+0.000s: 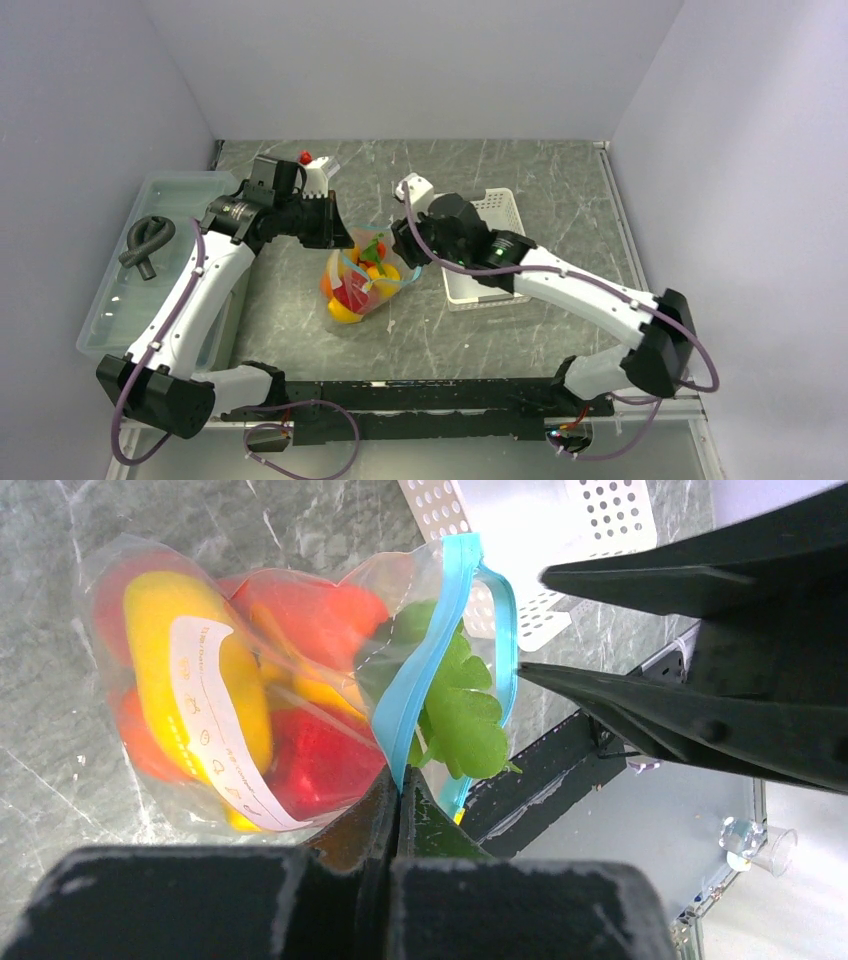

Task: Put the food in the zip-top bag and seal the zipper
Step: Place the fake vegetable in the zipper food storage bag, then zip the zipper food storage bag at the center of the board.

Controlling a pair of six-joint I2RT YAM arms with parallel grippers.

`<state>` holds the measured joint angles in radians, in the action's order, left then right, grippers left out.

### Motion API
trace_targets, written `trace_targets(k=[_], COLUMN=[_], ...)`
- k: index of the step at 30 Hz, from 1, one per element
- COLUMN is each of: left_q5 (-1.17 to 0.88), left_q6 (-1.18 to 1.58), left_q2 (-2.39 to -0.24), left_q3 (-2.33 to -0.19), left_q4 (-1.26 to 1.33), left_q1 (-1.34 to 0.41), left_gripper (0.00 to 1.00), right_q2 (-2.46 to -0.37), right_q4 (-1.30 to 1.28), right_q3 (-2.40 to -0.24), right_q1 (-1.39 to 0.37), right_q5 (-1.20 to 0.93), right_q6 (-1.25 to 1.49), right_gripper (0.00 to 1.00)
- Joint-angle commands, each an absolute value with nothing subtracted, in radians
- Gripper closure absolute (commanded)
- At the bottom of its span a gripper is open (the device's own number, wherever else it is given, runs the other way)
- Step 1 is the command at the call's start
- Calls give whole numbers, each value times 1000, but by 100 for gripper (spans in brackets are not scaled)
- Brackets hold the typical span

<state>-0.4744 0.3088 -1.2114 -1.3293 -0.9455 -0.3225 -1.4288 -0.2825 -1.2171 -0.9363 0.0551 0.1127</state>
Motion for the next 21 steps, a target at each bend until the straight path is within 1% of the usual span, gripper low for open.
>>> trace_targets(k=[1,4,6,9,12,16,21], left_q5=[-510,-515,-521,-519,-507,-482,-450], left_q6=[308,314,326,338,362,408,465], left_q2=[-1215,-1210,-1206,-1201,-1189,-1165,-1130], left_q3=[-1334,-1332,-1329,-1326,-1319,-1305,-1290], left_q4=[-890,-884,-877,-867,-853,-823,-788], left_q1=[-327,-327,-327,-327,-327,-327,-327], left_gripper=[100,100,100,100,100,100,100], right_q2=[-1291,-1206,-1167,-1144,-1155,-1160,-1157], right_q4=[-178,-129,-108,-135,-211,-308,-357], right_q3=[-1133,-1071,-1033,-1019,-1049,-1091,-1098], right_q1=[-936,-935,-934,-933,-931,-931,-935], right_q5=[78,110,113,101,100,32,-46], right_q6=[38,56,80,111,173,249,345], right_gripper=[49,42,39,39,41,45,45])
